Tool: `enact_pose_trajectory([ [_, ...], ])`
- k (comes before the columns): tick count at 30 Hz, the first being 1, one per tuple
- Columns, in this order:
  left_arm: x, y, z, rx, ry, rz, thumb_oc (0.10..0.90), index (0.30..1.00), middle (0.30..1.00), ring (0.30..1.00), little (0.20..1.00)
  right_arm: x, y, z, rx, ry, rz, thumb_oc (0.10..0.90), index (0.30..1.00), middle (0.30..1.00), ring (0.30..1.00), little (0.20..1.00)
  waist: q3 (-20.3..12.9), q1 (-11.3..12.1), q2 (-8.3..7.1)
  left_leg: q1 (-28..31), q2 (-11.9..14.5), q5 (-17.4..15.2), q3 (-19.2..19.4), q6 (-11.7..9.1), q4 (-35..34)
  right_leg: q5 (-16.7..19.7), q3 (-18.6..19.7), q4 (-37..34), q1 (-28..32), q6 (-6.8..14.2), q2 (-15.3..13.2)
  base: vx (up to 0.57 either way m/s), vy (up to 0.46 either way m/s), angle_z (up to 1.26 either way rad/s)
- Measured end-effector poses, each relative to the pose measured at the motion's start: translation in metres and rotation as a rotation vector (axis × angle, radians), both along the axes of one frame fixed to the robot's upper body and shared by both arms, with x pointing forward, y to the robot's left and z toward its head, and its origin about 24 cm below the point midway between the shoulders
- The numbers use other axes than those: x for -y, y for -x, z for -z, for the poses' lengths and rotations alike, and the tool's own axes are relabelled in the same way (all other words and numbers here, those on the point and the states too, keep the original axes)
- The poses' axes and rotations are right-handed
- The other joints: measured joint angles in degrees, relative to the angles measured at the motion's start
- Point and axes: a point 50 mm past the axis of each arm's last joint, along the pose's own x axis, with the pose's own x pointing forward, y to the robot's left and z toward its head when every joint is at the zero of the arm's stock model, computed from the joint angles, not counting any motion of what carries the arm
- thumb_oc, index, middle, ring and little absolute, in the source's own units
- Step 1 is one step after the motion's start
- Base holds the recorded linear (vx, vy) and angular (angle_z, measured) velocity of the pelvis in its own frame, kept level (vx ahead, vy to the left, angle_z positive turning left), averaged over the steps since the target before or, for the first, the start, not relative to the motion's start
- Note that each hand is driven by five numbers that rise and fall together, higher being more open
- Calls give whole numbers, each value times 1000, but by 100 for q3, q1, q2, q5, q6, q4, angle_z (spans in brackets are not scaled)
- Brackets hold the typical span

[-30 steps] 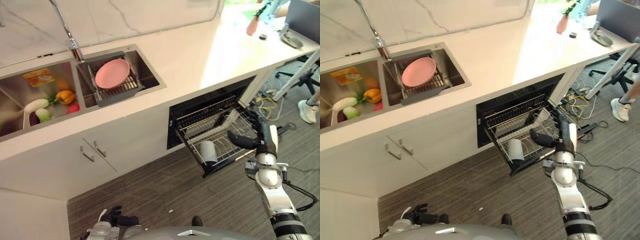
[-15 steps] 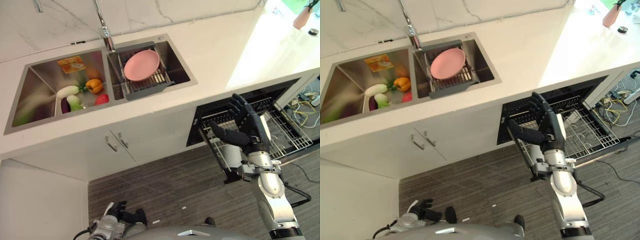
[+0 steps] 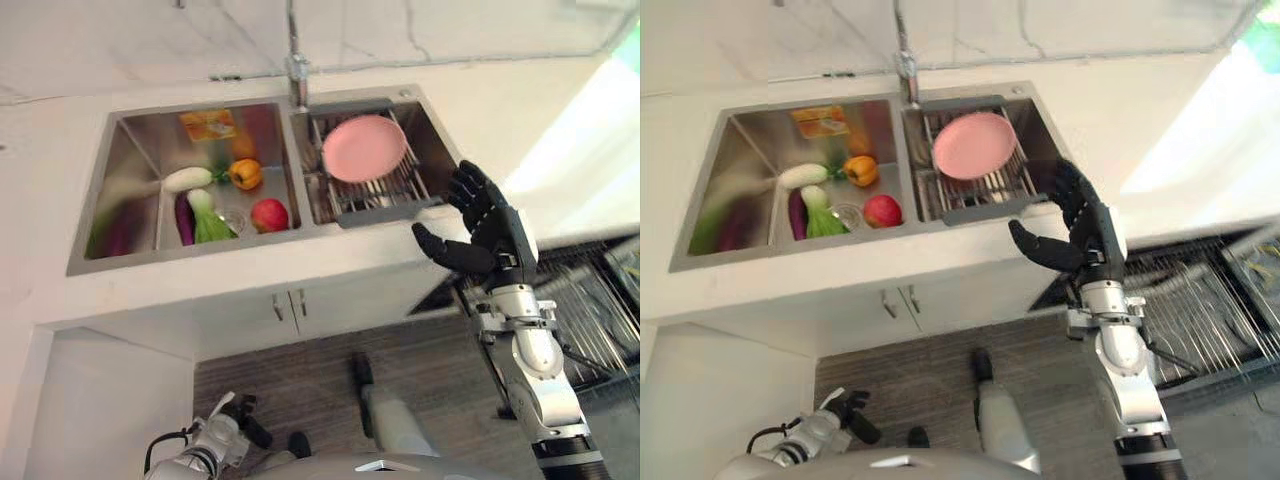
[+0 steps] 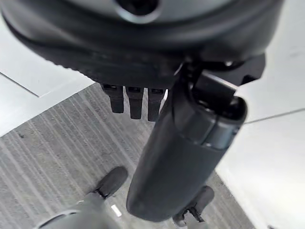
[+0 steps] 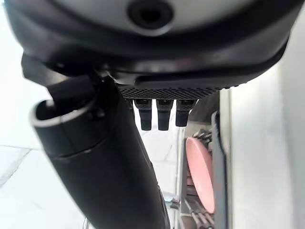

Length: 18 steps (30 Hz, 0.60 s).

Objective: Place the dishes in the dishwasher.

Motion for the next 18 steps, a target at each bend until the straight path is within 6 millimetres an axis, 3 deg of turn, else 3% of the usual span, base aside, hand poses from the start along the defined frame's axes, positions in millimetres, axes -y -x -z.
enact_pose_trajectory([
  [1,5,4,2,-1,9,-13,800,900,900,900,900,0,-4,-2,10,2,0,800,900,900,900,900,-68,204,168,74,208,-81,157,-87,1,-39,-16,-215,108,-33,210,185,-188,22],
  [2,5,4,2,-1,9,-13,800,900,900,900,900,0,-4,-2,10,2,0,800,900,900,900,900,-68,204,168,74,208,-81,157,-87,1,-39,-16,-215,108,-33,210,188,-196,-37],
  [3,10,6,3,-9,20,-17,800,900,900,900,900,0,-7,-6,28,6,-6,800,900,900,900,900,-89,330,241,50,387,-70,278,-212,4,91,-49,-753,308,-195,418,139,-140,-23],
  [4,13,8,4,-13,31,-14,800,900,900,900,900,2,-6,-6,25,12,-3,800,900,900,900,900,-109,345,273,97,487,-63,323,-261,4,92,-154,-962,453,-213,491,128,-138,-20],
  [7,14,16,6,-36,47,-12,800,900,900,900,900,8,-4,-5,18,25,16,800,900,900,900,900,-255,330,305,305,666,21,393,-412,162,118,-135,-1409,943,-445,711,96,-126,-12],
  [9,12,15,6,-35,44,-6,800,900,900,900,900,11,-4,-7,17,53,13,800,900,900,900,900,-308,407,198,156,686,-116,386,-465,631,51,79,-1398,1088,-583,669,84,-96,-35],
  [11,16,13,6,-27,54,12,800,900,900,900,900,21,-3,-12,17,156,18,800,900,900,900,900,-330,386,187,98,634,-157,310,-437,241,-29,148,-1400,1168,-533,664,52,-70,-24],
  [12,19,11,6,-22,67,17,800,900,900,900,900,28,-3,-16,19,194,30,800,900,900,900,900,-366,355,263,38,650,-107,299,-393,-14,-73,146,-1402,1178,-529,694,36,-57,-10],
  [14,23,8,5,-15,86,25,800,900,900,900,900,38,-2,-20,22,224,59,800,900,900,900,900,-350,307,333,-181,747,73,287,-294,-37,-141,128,-1423,1233,-473,788,35,-44,-15],
  [18,29,1,4,-1,107,51,800,900,900,900,900,46,-2,-22,5,369,62,800,900,900,900,900,-399,238,408,-179,854,15,373,-367,-13,-302,-73,-1400,1254,-260,796,25,-26,-13],
])
